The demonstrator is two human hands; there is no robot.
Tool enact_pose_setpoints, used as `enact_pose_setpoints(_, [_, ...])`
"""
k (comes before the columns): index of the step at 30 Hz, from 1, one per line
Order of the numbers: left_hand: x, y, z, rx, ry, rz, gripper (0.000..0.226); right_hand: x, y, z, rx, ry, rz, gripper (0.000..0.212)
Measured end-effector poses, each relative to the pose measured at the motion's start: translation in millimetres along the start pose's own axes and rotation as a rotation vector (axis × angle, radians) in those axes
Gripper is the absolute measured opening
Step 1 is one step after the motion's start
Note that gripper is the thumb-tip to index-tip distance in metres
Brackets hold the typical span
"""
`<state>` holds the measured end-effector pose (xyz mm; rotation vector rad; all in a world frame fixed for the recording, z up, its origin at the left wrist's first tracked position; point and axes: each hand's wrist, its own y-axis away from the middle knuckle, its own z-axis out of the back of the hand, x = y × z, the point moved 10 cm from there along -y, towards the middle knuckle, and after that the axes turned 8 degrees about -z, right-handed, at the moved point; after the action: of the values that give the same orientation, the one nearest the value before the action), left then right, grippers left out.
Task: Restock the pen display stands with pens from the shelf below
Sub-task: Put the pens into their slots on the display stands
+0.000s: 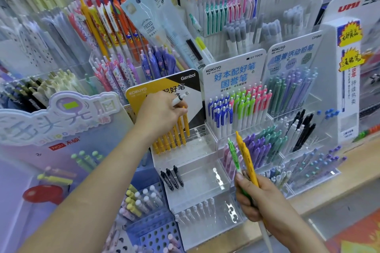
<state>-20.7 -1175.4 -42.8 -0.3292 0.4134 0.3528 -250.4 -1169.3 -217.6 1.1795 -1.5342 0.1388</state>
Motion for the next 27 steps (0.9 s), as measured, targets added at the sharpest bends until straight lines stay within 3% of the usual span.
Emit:
enact_pose_setpoints(5, [-13.4, 1.3, -9.6, 0.032, -0.381, -0.128, 0.028, 1.6, 0.9, -3.6, 0.011, 0.02, -0.001, 0.029])
enact_pose_setpoints(14, [-19.6, -2.4, -15.0, -0.002, -0.465, -0.177, 0.018, -2.1, 0.2, -11.0, 0.053, -0.014, -0.022, 0.03])
enact_pose_setpoints(21, [-15.3, -3.8, -17.5, 0.065, -0.454, -0.171, 0.014, -1.3, 3.7, -30.0, 0.162, -0.115, -0.076, 0.026])
enact_pose_setpoints(23, [-22.0, 1.0, -12.9, -0.005, -0.453, -0.23, 0.015, 0.9, 4.7, -33.1, 0.177, -0.108, -0.074, 0.026])
enact_pose_setpoints(25, [-35.1, 13.2, -0.8, -0.137, -0.292, -0.269, 0.016, 3.7, 5.5, -33.9, 0.177, -0.079, -0.064, 0.026])
enact_pose_setpoints(27, [-42.9, 24.3, -1.9, -0.125, 0.01, -0.199, 0.017, 6.5, 5.5, -32.7, 0.159, -0.037, -0.05, 0.027])
